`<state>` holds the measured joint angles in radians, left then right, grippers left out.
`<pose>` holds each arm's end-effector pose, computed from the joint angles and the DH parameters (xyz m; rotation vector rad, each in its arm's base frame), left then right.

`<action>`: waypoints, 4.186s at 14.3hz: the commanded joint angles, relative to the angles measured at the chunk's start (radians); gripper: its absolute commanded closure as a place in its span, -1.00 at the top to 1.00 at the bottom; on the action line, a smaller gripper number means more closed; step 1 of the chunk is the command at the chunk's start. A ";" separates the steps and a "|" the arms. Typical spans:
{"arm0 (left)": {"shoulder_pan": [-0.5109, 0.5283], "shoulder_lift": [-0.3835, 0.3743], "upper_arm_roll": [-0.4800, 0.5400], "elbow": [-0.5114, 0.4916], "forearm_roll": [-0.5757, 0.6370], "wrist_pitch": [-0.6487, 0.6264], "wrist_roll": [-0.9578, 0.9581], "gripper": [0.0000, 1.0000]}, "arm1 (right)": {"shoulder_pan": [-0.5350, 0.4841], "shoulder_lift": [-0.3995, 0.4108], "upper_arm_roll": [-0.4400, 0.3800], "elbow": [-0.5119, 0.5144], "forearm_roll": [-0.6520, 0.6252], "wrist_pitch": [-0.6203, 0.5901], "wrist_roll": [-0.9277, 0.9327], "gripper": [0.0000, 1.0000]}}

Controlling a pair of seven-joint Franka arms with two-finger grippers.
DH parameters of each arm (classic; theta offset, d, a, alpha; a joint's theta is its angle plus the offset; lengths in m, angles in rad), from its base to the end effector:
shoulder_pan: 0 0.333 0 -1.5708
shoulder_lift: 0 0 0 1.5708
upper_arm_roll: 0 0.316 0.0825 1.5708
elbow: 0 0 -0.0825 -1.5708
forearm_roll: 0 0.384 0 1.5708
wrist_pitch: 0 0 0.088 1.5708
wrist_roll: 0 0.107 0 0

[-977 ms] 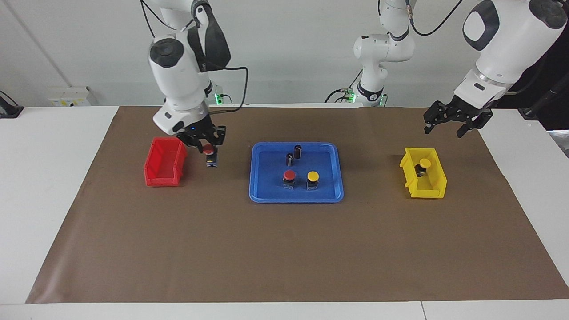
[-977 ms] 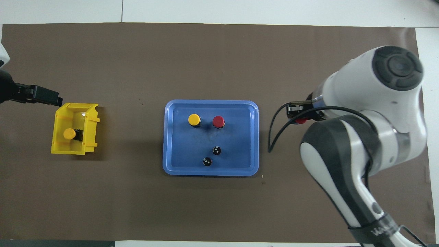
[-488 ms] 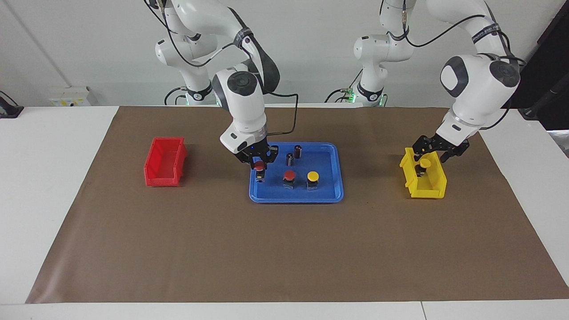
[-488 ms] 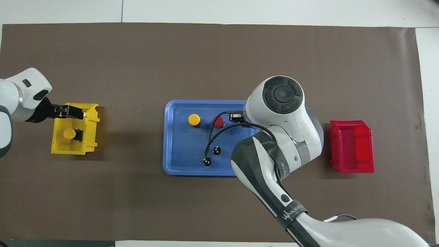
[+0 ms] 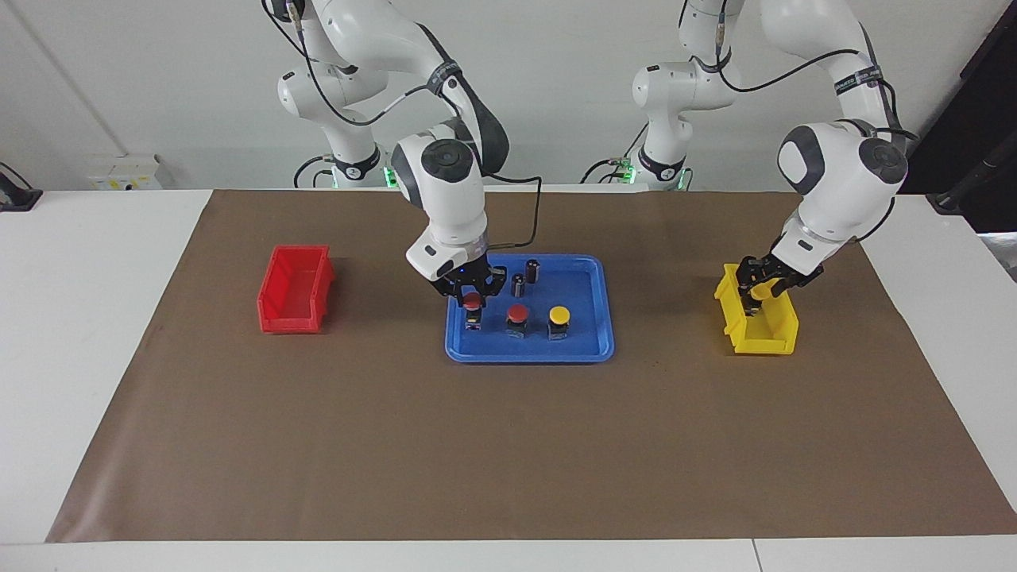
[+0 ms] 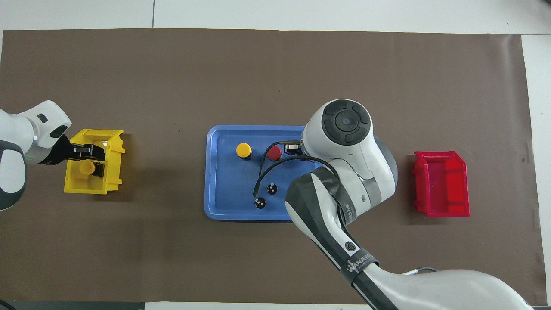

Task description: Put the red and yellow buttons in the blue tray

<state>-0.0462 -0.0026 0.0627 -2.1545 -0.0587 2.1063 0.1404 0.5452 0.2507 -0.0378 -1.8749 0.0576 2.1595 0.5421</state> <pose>0.5310 0.0060 0.3965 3.0842 -0.1432 -0.0642 0.5400 0.3042 0.3827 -3.0890 0.0997 -0.0155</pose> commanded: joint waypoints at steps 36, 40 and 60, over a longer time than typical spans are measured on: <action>-0.403 0.030 -0.026 0.216 0.028 -0.131 -0.523 -0.97 | -0.547 -0.297 -0.077 0.261 -0.102 -0.660 -0.607 1.00; -0.523 0.105 -0.026 0.217 0.026 -0.045 -0.665 -0.97 | -0.539 -0.320 -0.074 0.230 -0.101 -0.662 -0.603 1.00; -0.561 0.219 -0.023 0.171 0.043 0.121 -0.740 -0.50 | -0.541 -0.320 -0.077 0.237 -0.101 -0.662 -0.603 1.00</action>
<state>-0.5962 0.2120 0.0313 -1.9786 -0.0401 2.2036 -0.5778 0.0094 -0.0459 -0.1217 -1.6112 -0.0328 1.4787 -0.0451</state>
